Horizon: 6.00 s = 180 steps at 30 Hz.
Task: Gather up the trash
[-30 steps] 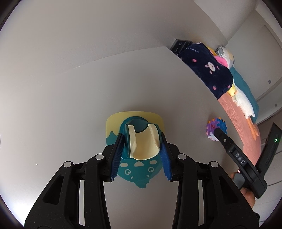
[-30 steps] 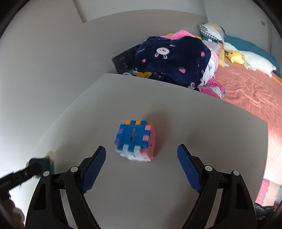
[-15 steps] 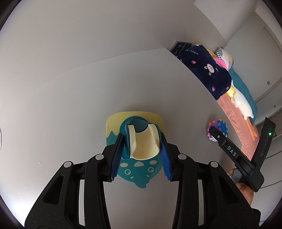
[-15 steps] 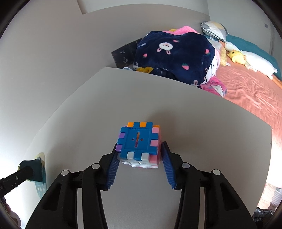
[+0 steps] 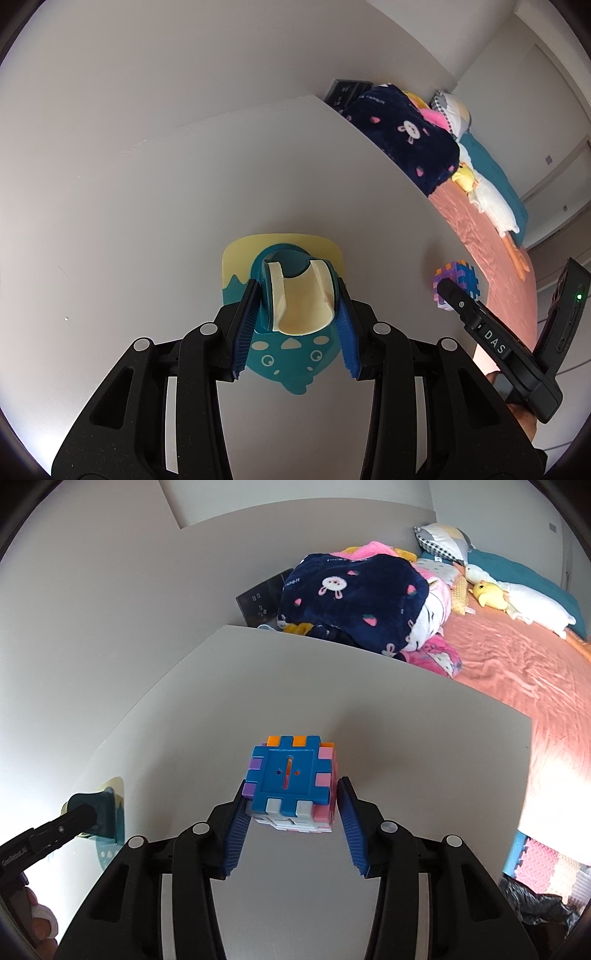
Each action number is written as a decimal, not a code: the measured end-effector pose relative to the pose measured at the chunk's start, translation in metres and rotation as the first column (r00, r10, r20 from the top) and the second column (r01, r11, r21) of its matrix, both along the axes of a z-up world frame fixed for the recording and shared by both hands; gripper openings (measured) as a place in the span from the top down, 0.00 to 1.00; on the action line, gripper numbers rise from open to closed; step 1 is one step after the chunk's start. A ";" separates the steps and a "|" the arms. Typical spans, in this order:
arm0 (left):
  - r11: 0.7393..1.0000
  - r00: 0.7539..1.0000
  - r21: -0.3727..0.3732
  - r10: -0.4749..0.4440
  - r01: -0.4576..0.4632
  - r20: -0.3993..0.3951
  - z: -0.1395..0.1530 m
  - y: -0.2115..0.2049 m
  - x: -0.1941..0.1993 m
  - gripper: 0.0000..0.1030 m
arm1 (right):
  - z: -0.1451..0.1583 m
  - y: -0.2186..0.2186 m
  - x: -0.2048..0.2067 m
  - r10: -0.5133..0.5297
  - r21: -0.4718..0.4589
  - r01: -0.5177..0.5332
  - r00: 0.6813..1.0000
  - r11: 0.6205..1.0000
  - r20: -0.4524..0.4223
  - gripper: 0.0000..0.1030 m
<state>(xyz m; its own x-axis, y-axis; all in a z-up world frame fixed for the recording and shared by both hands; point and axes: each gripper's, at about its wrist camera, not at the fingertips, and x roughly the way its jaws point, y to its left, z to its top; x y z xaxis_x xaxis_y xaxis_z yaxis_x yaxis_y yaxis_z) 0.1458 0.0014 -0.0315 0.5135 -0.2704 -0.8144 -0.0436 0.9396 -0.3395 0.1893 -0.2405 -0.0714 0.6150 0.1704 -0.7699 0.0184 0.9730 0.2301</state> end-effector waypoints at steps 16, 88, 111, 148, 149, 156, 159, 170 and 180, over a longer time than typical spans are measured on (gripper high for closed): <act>0.995 0.995 0.017 -0.098 0.098 0.023 0.012 -0.048 -0.020 0.62 | 0.029 -0.022 -0.063 -0.014 -0.008 0.014 0.999 1.000 0.038 0.54; 0.828 0.829 0.110 -0.557 0.550 0.054 0.038 -0.273 -0.121 0.62 | 0.071 -0.216 -0.268 -0.317 0.044 0.314 0.942 0.949 0.112 0.53; 0.767 0.770 0.162 -0.635 0.621 0.057 0.035 -0.274 -0.133 0.06 | 0.076 -0.226 -0.310 -0.419 0.057 0.415 0.899 0.908 0.132 0.17; 0.757 0.761 0.204 -0.645 0.620 0.079 0.039 -0.276 -0.136 0.06 | 0.076 -0.220 -0.308 -0.402 0.047 0.399 0.906 0.916 0.134 0.17; 0.757 0.760 0.204 -0.645 0.620 0.079 0.040 -0.276 -0.135 0.06 | 0.076 -0.220 -0.308 -0.401 0.048 0.398 0.906 0.916 0.134 0.17; 0.752 0.756 0.207 -0.650 0.626 0.079 0.041 -0.276 -0.135 0.06 | 0.077 -0.220 -0.307 -0.402 0.046 0.399 0.906 0.916 0.134 0.17; 0.747 0.750 0.212 -0.656 0.630 0.080 0.042 -0.278 -0.134 0.06 | 0.077 -0.220 -0.308 -0.401 0.045 0.399 0.906 0.916 0.133 0.17; 0.730 0.729 0.234 -0.676 0.642 0.111 0.045 -0.281 -0.139 0.06 | 0.077 -0.220 -0.307 -0.401 0.046 0.398 0.907 0.916 0.131 0.17; 0.727 0.725 0.228 -0.680 0.648 0.106 0.042 -0.282 -0.137 0.06 | 0.075 -0.221 -0.308 -0.400 0.045 0.397 0.907 0.917 0.130 0.17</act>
<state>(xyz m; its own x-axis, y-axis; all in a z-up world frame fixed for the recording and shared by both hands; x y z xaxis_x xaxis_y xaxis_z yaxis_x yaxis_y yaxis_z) 0.0089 -0.2809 0.0107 0.3865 -0.4673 -0.7952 0.6562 0.7452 -0.1190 -0.1190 -0.4619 0.0032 0.7314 -0.0983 -0.6748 0.3717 0.8871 0.2737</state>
